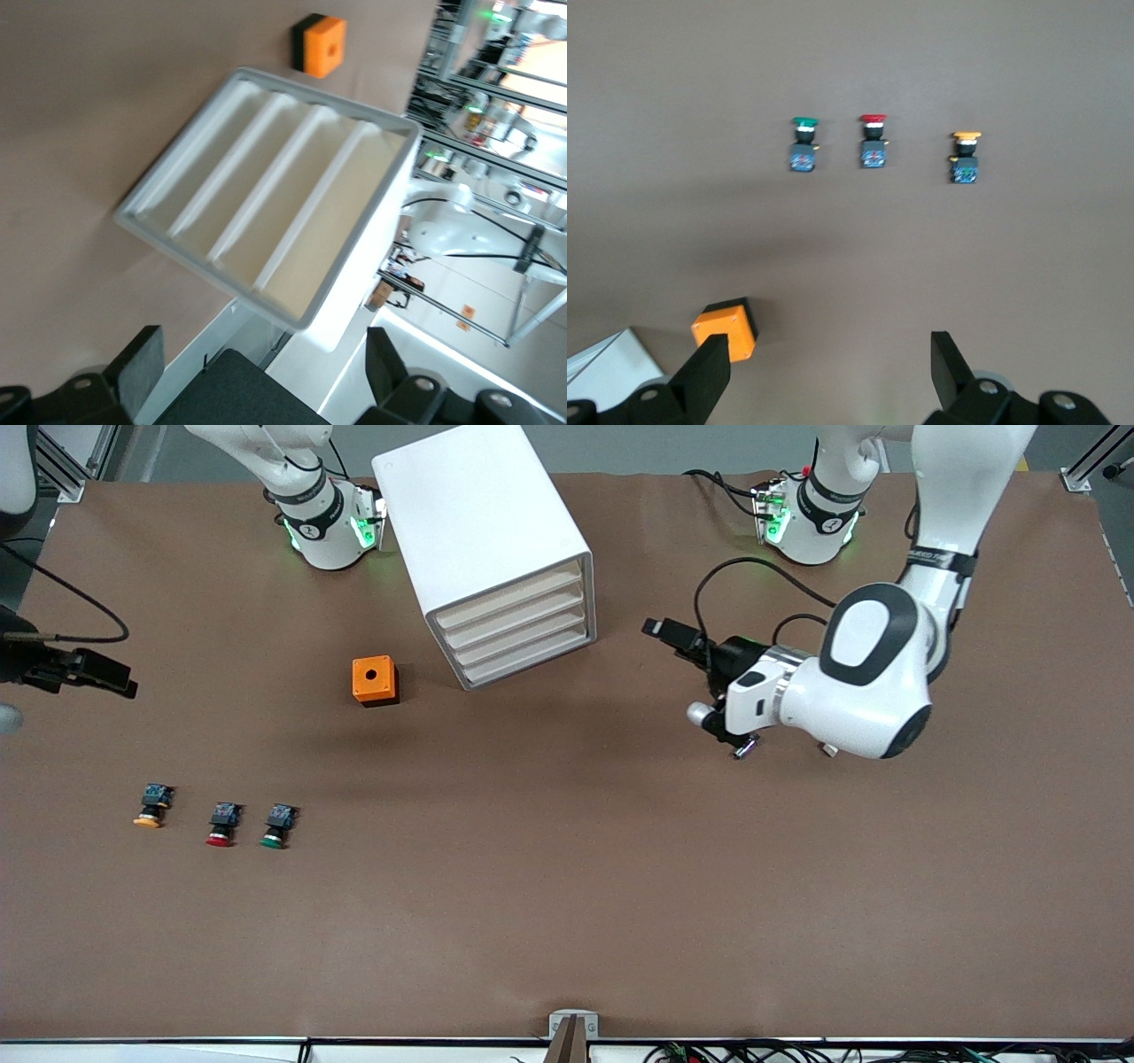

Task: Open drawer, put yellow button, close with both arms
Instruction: 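Grasp the drawer handle with the left gripper while the right gripper reaches the button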

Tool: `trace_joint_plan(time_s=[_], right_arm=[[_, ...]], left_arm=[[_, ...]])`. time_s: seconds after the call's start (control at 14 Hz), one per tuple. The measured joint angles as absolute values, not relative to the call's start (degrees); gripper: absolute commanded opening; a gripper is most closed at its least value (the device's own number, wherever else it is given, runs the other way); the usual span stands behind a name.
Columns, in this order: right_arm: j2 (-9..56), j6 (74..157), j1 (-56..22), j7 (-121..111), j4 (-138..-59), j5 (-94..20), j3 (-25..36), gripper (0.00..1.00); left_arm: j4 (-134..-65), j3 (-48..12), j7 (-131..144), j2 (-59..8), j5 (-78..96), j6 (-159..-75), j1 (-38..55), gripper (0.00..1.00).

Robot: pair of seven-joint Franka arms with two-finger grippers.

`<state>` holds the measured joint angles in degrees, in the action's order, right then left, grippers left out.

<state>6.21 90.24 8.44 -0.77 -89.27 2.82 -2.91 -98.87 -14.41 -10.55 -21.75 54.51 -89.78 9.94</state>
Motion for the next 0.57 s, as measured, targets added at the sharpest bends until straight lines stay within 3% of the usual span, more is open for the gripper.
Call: trace_joint_plan(time_s=[0.57], right_arm=[[12.24, 103.34, 15.62, -5.33, -96.58, 8.1, -2.72, 1.0]], left_arm=[[-100.52, -15.27, -27.36, -30.58, 65.29, -92.16, 13.61, 1.0]])
